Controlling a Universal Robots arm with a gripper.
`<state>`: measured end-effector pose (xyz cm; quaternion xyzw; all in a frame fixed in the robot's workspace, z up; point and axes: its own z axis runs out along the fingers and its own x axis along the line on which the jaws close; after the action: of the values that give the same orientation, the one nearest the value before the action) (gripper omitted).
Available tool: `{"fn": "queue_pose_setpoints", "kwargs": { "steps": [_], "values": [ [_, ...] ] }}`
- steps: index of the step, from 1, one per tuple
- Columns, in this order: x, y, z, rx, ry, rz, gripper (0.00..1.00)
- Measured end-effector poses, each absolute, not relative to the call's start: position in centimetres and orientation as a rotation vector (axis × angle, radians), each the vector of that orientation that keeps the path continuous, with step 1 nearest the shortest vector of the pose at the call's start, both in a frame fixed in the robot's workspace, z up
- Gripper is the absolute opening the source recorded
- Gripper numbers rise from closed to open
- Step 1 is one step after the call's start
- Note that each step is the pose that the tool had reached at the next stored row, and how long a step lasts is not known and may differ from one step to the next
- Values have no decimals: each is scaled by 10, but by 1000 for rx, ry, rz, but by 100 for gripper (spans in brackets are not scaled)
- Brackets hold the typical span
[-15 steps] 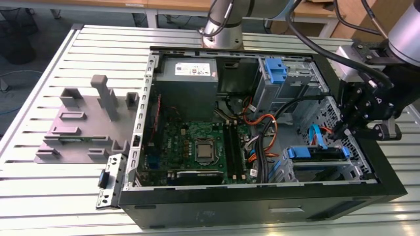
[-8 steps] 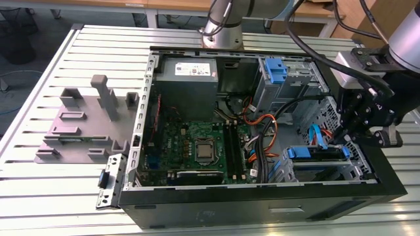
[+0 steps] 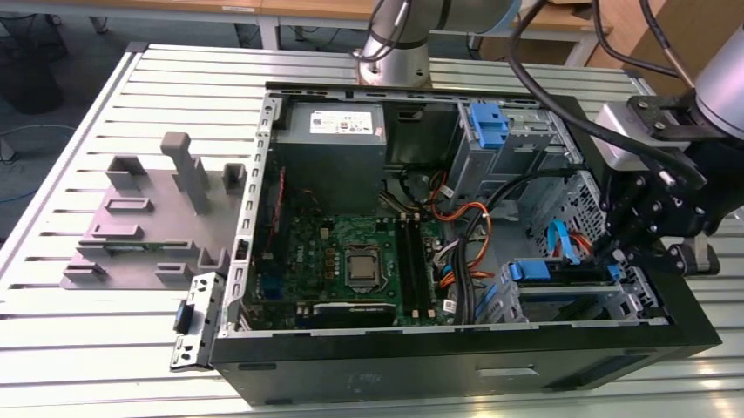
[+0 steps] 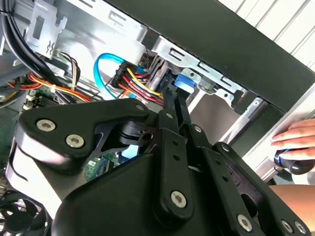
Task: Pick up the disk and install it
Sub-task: 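Insert the second disk wire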
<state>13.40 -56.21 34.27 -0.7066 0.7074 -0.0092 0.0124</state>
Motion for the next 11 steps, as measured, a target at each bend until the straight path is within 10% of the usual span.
{"fn": "queue_pose_setpoints", "kwargs": {
  "steps": [11],
  "values": [
    [136,-568,341,-2203,2205,-29,16]
  ]
}}
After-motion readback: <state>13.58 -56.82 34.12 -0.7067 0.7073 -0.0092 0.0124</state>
